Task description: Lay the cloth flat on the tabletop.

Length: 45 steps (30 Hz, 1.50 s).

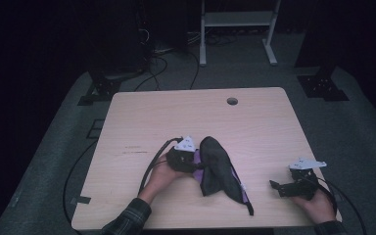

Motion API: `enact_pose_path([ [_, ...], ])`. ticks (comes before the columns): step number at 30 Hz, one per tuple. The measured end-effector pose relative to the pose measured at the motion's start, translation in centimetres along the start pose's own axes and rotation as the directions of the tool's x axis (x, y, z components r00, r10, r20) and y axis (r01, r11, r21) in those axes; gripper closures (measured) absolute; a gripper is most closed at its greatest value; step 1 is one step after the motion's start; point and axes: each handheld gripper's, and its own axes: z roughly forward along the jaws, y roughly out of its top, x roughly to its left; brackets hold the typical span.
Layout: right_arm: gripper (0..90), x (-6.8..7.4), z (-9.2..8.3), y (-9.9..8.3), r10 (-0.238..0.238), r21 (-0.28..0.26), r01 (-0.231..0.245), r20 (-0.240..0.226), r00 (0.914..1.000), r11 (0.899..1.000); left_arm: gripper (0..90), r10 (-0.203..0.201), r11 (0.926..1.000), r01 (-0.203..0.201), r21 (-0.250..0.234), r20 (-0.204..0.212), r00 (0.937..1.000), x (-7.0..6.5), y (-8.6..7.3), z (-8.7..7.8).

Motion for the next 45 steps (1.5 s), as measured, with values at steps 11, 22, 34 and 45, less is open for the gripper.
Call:
enact_pose_path([
  [11, 1.6, 0.0, 0.0, 0.0, 0.001, 0.0, -0.001, 0.0, 1.0, 1.0, 28.0, -0.044, 0.9965, 0.039, -0.074, -0.061, 0.9972, -0.9, -0.1, -3.1],
  [22, 1.7, 0.0, 0.0, 0.0, 0.001, 0.001, -0.001, 0.0, 1.0, 1.0, 27.3, -0.026, 0.9969, 0.025, -0.075, -0.015, 0.9995, -4.8, -3.0, -6.2],
  [34, 1.6, 0.0, 0.0, 0.0, -0.001, 0.0, 0.001, 0.0, 1.0, 1.0, 33.0, -0.004, 0.9999, 0.005, -0.015, 0.09, 0.9959, -8.5, -4.1, -3.9],
  [45, 1.7, 0.0, 0.0, 0.0, 0.002, 0.001, -0.002, 0.0, 1.0, 1.0, 47.5, 0.014, 0.9989, -0.02, 0.042, 0.142, 0.9897, -9.7, -3.3, -0.8],
])
